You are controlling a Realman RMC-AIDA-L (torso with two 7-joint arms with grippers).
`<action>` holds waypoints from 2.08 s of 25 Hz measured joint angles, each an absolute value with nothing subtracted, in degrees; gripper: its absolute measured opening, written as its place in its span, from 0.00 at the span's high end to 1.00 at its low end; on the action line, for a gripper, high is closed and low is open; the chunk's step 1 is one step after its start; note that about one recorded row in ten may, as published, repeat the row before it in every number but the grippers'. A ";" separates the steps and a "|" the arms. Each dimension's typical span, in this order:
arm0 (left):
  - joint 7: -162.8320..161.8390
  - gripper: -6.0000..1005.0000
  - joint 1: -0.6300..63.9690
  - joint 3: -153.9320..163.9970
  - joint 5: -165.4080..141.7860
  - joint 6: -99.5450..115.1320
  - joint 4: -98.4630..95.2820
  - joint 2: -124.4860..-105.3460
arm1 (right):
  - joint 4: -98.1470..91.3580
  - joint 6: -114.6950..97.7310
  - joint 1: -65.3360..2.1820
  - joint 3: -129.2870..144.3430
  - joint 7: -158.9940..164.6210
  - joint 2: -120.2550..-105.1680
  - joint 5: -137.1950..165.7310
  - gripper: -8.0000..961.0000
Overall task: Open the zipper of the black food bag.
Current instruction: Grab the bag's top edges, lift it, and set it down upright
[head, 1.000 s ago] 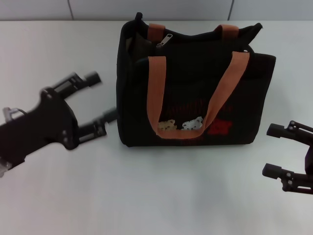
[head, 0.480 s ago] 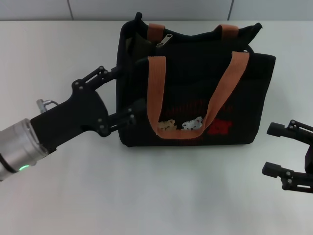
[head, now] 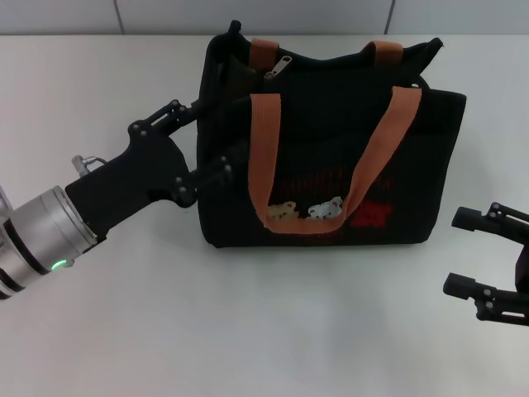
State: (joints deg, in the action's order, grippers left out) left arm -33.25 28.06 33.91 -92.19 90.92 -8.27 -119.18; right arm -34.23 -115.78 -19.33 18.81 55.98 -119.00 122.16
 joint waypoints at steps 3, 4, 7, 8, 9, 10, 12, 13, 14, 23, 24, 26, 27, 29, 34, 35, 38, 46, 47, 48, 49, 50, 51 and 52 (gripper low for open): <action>-32.76 0.29 28.13 33.70 -91.41 89.87 -7.68 -119.18 | -34.10 -115.42 -19.33 18.86 55.98 -119.00 122.16 0.16; -32.59 0.29 28.13 33.60 -91.38 89.80 -7.56 -119.18 | -34.10 -115.42 -19.33 18.86 55.98 -119.00 122.16 0.16; -32.29 0.39 28.11 33.08 -91.31 89.77 -6.98 -119.18 | -34.10 -115.38 -19.25 18.88 55.98 -119.00 122.16 0.16; -32.09 0.44 28.06 32.93 -91.28 89.72 -6.75 -119.18 | -34.10 -115.38 -19.16 18.89 55.98 -119.00 122.16 0.16; -31.72 0.48 28.04 32.87 -91.25 89.66 -6.48 -119.18 | -34.10 -115.38 -19.16 18.89 55.98 -119.00 122.16 0.16; -31.21 0.53 28.04 32.87 -91.22 89.63 -6.25 -119.18 | -34.09 -115.38 -19.14 18.88 55.98 -119.00 122.16 0.16; -29.90 0.57 28.03 32.85 -91.18 89.67 -5.62 -119.18 | -34.10 -115.38 -19.06 18.85 55.98 -119.00 122.16 0.16; -29.27 0.59 28.06 32.84 -91.11 89.71 -5.32 -119.18 | -34.10 -115.38 -19.01 18.84 55.98 -119.00 122.17 0.16; -28.47 0.61 28.10 32.81 -91.02 89.77 -4.97 -119.18 | -34.10 -115.38 -19.01 18.84 55.98 -119.00 122.17 0.16; -23.90 0.77 28.43 31.48 -90.86 90.92 -3.24 -119.18 | -34.10 -115.83 -18.95 17.93 55.98 -119.02 121.45 0.17; -23.92 0.77 28.44 31.04 -90.85 91.35 -3.42 -119.17 | -34.10 -115.93 -18.87 17.62 55.98 -119.04 120.96 0.17; -24.20 0.78 28.68 30.16 -90.84 93.89 -4.48 -119.01 | -34.10 -116.09 -18.17 17.09 55.98 -119.08 117.65 0.17; -24.20 0.78 28.68 30.16 -90.84 93.89 -4.48 -119.01 | -34.10 -116.09 -18.17 17.09 55.98 -119.08 117.65 0.17; -24.56 0.78 28.85 29.38 -90.84 95.48 -5.84 -118.98 | -33.88 -116.10 -17.57 17.08 55.98 -119.09 114.97 0.17; -26.14 0.78 29.30 27.76 -90.83 99.18 -10.18 -118.87 | -32.50 -115.98 -16.05 17.05 55.98 -119.06 106.29 0.17; -27.23 0.78 29.35 27.58 -90.82 100.11 -11.98 -118.87 | -32.45 -115.83 -15.80 17.05 55.86 -119.06 104.11 0.17; -30.37 0.78 29.58 27.51 -90.71 102.64 -16.80 -118.89 | -32.02 -115.51 -15.40 16.93 54.00 -119.15 97.15 0.17; -39.03 0.78 30.56 31.01 -90.22 105.32 -26.96 -119.00 | -41.62 -112.39 -19.45 19.03 59.89 -118.11 86.07 0.17; -39.03 0.78 30.56 31.01 -90.22 105.32 -26.96 -119.00 | -41.62 -112.39 -19.45 19.03 59.89 -118.11 86.07 0.17; -39.97 0.78 30.62 31.79 -90.20 105.67 -28.13 -119.02 | -45.53 -111.93 -20.20 19.90 63.21 -118.07 87.70 0.17; -40.82 0.78 30.67 32.65 -90.13 105.82 -29.09 -119.03 | -48.86 -111.54 -20.83 20.71 66.32 -118.06 89.33 0.18; -41.77 0.78 30.71 33.70 -90.06 105.90 -30.25 -119.06 | -52.92 -111.28 -21.66 21.88 69.84 -117.99 91.24 0.18; -43.08 0.78 30.75 35.56 -89.47 105.91 -31.77 -119.14 | -59.88 -110.99 -23.38 24.29 77.25 -117.67 95.38 0.18; -43.08 0.78 30.75 35.56 -89.47 105.91 -31.77 -119.14 | -59.88 -110.99 -23.38 24.29 77.25 -117.67 95.38 0.18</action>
